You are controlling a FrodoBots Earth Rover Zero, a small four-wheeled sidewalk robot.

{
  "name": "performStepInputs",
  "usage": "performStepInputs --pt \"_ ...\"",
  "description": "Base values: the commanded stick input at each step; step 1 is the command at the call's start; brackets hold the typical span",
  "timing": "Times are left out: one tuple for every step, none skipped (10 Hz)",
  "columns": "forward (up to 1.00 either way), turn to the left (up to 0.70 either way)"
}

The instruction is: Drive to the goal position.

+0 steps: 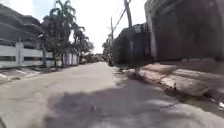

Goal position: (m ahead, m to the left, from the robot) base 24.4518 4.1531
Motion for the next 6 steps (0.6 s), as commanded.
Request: performStepInputs --pt "1.0 0.22" --pt "1.0 0.05" --pt "1.0 0.0" --pt "1.0 0.0" --pt "1.0 0.0" --pt "1.0 0.0"
